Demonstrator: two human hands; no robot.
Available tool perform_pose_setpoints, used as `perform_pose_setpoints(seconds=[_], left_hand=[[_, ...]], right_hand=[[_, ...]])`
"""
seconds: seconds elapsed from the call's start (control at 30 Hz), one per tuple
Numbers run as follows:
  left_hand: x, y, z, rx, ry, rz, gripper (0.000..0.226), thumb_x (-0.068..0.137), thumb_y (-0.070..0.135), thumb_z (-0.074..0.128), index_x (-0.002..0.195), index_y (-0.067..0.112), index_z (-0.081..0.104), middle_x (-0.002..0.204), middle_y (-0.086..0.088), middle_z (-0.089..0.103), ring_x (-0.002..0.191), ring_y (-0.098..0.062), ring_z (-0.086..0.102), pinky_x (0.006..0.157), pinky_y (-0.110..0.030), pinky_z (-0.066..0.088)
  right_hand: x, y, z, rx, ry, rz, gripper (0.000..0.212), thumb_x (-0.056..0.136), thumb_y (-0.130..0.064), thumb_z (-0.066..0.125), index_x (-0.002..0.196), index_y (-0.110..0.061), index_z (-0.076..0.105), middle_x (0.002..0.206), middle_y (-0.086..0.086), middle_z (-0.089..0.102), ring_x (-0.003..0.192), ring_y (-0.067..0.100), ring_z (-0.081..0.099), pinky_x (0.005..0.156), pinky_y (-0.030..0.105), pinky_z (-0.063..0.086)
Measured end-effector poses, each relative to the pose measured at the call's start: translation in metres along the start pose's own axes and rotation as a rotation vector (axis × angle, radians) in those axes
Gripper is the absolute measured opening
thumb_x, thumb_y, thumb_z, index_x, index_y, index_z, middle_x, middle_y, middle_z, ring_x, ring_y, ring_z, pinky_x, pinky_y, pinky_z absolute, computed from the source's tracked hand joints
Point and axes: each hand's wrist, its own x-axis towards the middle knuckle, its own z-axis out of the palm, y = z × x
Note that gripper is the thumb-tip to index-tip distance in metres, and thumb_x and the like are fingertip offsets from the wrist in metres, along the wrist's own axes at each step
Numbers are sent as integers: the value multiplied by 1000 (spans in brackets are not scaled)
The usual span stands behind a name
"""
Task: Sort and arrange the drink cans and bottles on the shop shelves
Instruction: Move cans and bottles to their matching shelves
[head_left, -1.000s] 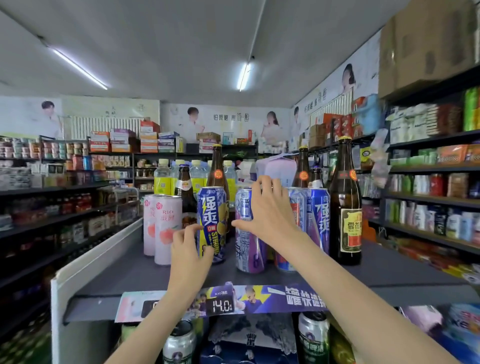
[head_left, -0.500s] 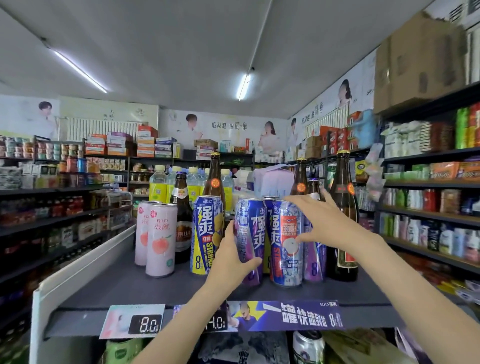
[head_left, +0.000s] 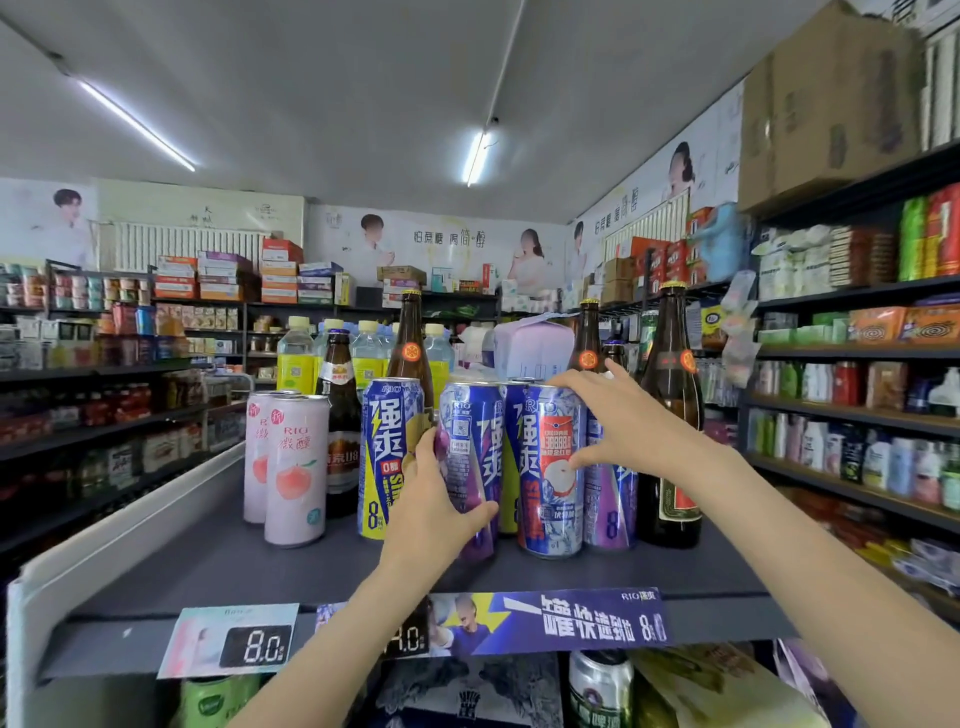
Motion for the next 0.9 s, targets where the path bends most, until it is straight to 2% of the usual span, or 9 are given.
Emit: perform_pose_setpoints(seconds=[0.13, 0.27, 0.4, 0.5, 0.57, 0.63, 0.83, 0.9], left_hand=[[-1, 1, -2, 5, 15, -17, 101, 73, 32, 76, 146, 19, 8, 147, -2, 35, 129, -20, 42, 98, -34, 40], [-8, 2, -10, 88, 47, -14, 101, 76, 35, 73, 147, 19, 3, 145, -3, 36, 125, -22, 45, 91, -32, 41], [-13, -6, -26, 133, 65, -41, 99, 76, 38, 72, 147, 20, 5, 142, -4, 40, 121, -24, 49, 86, -32, 43], [-17, -16, -36, 140, 89, -34, 99, 75, 39, 73, 146, 21, 7, 140, -2, 41, 118, -23, 51, 86, -35, 46], [-18, -21, -41, 142, 97, -16, 98, 74, 41, 73, 146, 22, 7, 136, -2, 43, 116, -22, 52, 87, -38, 49], [-17, -24, -43, 164, 82, 2, 99, 76, 43, 71, 147, 20, 5, 135, -3, 42, 116, -23, 52, 87, -39, 49], [-13, -29, -46, 112, 37, 9, 100, 75, 43, 72, 146, 23, 4, 138, -1, 38, 119, -21, 50, 90, -38, 46], [-12, -31, -47, 99, 29, 5, 102, 75, 43, 72, 146, 23, 3, 140, 0, 36, 120, -20, 49, 92, -37, 45]], right_hand=[[6, 0, -9, 141, -10, -28, 78, 70, -46, 76, 134, -22, 39, 140, -2, 40, 137, 22, 28, 116, 38, 9], [36, -21, -20, 227, 41, -102, 69, 79, -37, 72, 138, -22, 40, 144, -1, 39, 132, 18, 37, 104, 30, 30], [80, -50, -13, -18, -237, -88, 84, 78, -30, 74, 147, -22, 25, 152, 5, 29, 134, 27, 35, 104, 36, 34], [103, -61, -3, -283, -393, -41, 84, 75, -28, 78, 145, -18, 32, 149, 8, 34, 130, 29, 40, 100, 39, 41], [112, -62, -2, -319, -395, -48, 76, 71, -27, 81, 137, -14, 45, 142, 7, 42, 124, 28, 45, 94, 36, 43], [118, -61, -1, -247, -380, -78, 71, 68, -29, 83, 130, -15, 52, 140, 6, 44, 124, 27, 45, 95, 34, 41], [146, -67, 25, -240, -318, -59, 72, 69, -29, 82, 132, -12, 51, 140, 6, 47, 123, 27, 48, 96, 34, 43], [158, -67, 34, -238, -304, -12, 69, 70, -27, 82, 130, -11, 52, 137, 6, 48, 121, 27, 49, 91, 30, 43]])
